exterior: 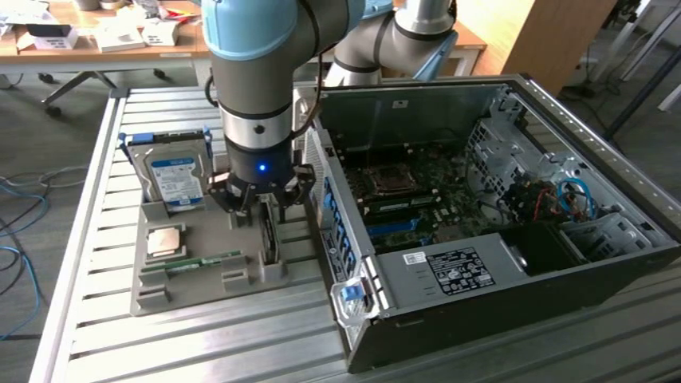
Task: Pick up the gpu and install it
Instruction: 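Pick up the gpu and move the gpu toward the slot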
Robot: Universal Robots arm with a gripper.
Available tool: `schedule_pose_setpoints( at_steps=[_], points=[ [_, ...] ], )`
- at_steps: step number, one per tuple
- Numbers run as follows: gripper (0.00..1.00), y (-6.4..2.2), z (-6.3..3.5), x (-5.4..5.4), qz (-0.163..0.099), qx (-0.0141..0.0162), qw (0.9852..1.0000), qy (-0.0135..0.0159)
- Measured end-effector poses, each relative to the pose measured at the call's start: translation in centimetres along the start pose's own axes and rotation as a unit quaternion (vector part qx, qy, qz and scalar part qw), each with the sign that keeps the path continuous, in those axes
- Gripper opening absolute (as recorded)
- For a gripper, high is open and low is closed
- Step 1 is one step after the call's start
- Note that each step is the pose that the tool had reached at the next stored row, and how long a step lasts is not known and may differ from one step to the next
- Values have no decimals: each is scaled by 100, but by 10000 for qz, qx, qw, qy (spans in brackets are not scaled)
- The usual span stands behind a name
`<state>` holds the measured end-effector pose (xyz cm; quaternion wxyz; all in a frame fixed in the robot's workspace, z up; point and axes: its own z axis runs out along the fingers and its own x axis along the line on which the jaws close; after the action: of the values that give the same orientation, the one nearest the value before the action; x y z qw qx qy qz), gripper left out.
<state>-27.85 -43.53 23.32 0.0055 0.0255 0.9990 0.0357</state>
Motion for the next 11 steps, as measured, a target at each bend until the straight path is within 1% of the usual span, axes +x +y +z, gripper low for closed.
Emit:
schedule_pose_setpoints(
  at_steps=[3, 6, 11],
  points=[
    [52, 0, 3, 0, 0, 1, 10000, 1],
    [52, 1, 4, -24, -1, 0, 10000, 0],
    [52, 1, 3, -24, 0, 0, 10000, 1]
  ],
)
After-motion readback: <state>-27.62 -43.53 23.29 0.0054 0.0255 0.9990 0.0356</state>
